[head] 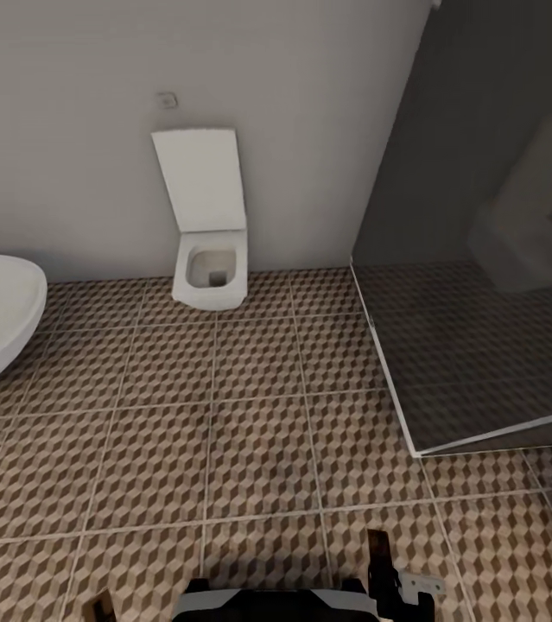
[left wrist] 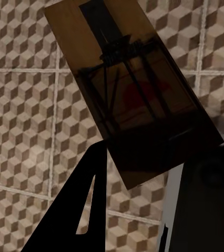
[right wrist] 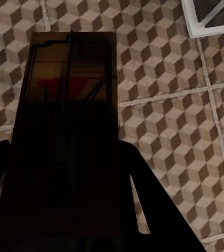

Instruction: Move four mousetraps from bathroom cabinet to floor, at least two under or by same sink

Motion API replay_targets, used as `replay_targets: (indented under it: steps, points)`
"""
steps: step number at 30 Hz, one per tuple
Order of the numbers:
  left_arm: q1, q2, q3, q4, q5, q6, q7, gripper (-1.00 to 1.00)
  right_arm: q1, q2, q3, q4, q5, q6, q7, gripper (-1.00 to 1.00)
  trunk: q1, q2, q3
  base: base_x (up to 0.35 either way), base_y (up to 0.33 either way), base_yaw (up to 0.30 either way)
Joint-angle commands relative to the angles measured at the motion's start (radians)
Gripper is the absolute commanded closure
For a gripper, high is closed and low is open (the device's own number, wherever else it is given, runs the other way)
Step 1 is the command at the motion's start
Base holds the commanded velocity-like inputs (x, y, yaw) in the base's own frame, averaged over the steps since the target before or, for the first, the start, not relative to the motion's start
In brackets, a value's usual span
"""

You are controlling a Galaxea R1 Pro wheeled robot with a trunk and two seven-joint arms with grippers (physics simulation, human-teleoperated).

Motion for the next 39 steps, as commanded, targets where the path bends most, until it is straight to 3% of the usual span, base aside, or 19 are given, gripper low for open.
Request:
replay_targets:
  steps: [1,29,39]
  points:
    - [-0.001,-0.001,-0.008,0.003,-0.001,-0.003,0.008,1.0,0.0,0.0,-0.006,0.001,0.003,-0.003,-0.003,1.0,0.001,-0.001,0.0,0.145,0.113,0.155]
    - [-0.001,-0.001,-0.008,0.003,-0.001,-0.003,0.008,1.0,0.0,0.0,-0.006,0.001,0.003,-0.003,-0.003,1.0,0.001,-0.001,0.035,0.013,0.009,0.154]
    - [-0.001,-0.001,-0.008,0.003,-0.001,-0.003,0.008,1.0,0.0,0.0,-0.006,0.001,0.003,-0.003,-0.002,1.0,0.001,-0.001,0.042,0.0,0.0,0.03]
